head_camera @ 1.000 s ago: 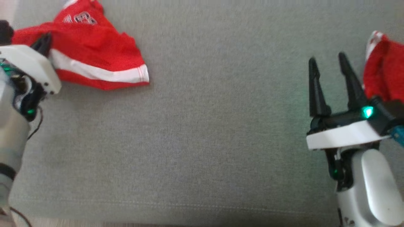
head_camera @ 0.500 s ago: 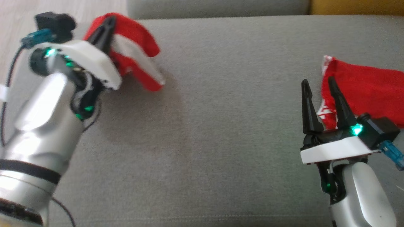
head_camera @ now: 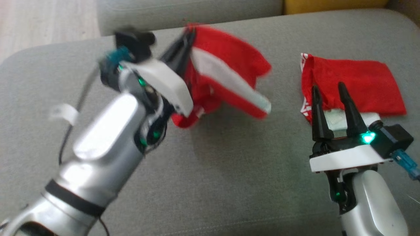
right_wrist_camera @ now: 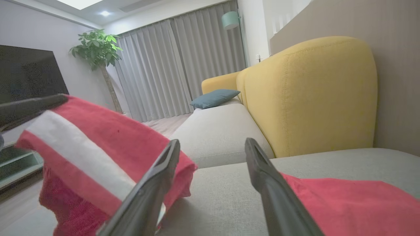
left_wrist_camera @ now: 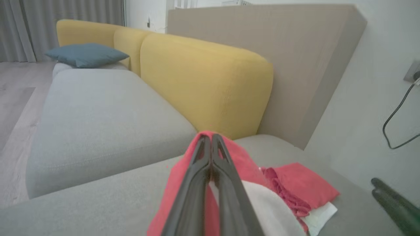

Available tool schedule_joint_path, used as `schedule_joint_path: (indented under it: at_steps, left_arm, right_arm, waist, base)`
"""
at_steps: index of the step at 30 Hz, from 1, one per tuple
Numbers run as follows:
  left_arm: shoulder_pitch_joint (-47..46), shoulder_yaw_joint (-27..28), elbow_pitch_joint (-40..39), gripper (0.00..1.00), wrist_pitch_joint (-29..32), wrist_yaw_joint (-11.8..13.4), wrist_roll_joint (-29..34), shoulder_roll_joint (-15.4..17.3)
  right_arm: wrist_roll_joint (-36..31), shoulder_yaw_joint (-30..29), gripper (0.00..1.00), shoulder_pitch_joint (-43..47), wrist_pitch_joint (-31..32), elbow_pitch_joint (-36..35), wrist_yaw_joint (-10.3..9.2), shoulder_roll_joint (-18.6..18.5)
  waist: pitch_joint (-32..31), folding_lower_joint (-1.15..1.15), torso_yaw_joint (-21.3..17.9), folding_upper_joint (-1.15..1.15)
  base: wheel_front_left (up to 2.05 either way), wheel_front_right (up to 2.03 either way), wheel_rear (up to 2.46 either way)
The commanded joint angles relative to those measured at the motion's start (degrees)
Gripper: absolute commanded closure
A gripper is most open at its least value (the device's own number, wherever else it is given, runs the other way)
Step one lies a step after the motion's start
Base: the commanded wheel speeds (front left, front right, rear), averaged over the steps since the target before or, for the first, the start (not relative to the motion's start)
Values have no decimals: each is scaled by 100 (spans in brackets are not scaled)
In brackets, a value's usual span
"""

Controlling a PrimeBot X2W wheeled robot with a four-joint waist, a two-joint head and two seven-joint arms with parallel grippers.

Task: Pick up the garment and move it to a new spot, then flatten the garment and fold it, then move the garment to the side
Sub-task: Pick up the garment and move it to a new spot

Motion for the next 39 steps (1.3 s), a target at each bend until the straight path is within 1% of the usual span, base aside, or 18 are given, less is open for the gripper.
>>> schedule_joint_path:
  at_steps: [1, 5, 6, 11, 12, 14, 17, 21, 27, 30, 34, 39]
  left_arm:
    - [-146, 116, -103, 100, -62, 53, 171, 180]
    - [93, -282, 349, 100, -220, 119, 579, 244]
    - [93, -282, 349, 100, -220, 119, 579, 244]
    - [327, -670, 1066, 100, -385, 12, 818, 140]
    - [355, -706, 1188, 90, -426, -14, 824, 99]
    - [384, -765, 1387, 0, -521, -73, 839, 22]
    - [396, -742, 1600, 0, -666, -137, 775, -88]
    - [374, -570, 1718, 0, -885, -134, 660, -171]
    - [397, -269, 1481, 0, -1084, -76, 611, -98]
    - [496, -60, 1192, 0, -1119, -1, 591, 51]
    - [737, 309, 670, 0, -1137, 181, 605, 369]
    - [1382, 914, -174, 0, -1140, 399, 779, 792]
  right_arm:
    - [55, 159, 0, -150, -68, -160, -5, -10]
    - [72, 168, 0, -201, -117, -128, -5, -10]
    - [72, 168, 0, -201, -117, -128, -5, -10]
    - [68, 194, 0, -232, -167, -68, -5, -10]
    - [64, 201, 0, -232, -174, -57, -5, -10]
    - [45, 208, 0, -232, -184, -32, -5, -10]
    - [13, 173, 0, -227, -196, 9, -5, -10]
    - [-42, 133, 0, -217, -175, 60, -5, -10]
    - [-123, 126, 0, -128, -96, 112, -5, -10]
    - [-139, 146, 0, -70, -57, 108, -5, -10]
    - [-122, 255, 0, 50, -17, 97, -5, -10]
    - [-54, 347, 0, 209, -27, 116, -5, -10]
  waist:
    - [101, 0, -115, 0]
    - [237, 0, -260, 0]
    - [237, 0, -260, 0]
    - [353, 0, -358, 0]
    - [368, 0, -363, 0]
    - [387, 0, -360, 0]
    - [375, 0, -303, 0]
    - [284, 0, -153, 0]
    - [83, 0, 163, 0]
    - [-7, 0, 315, 0]
    - [-95, 0, 472, 0]
    - [-182, 0, 613, 0]
  base:
    - [0, 0, 0]
    - [0, 0, 0]
    - [0, 0, 0]
    - [0, 0, 0]
    - [0, 0, 0]
    - [0, 0, 0]
    - [0, 0, 0]
    - [0, 0, 0]
    - [0, 0, 0]
    - [0, 0, 0]
    - [0, 0, 0]
    - [0, 0, 0]
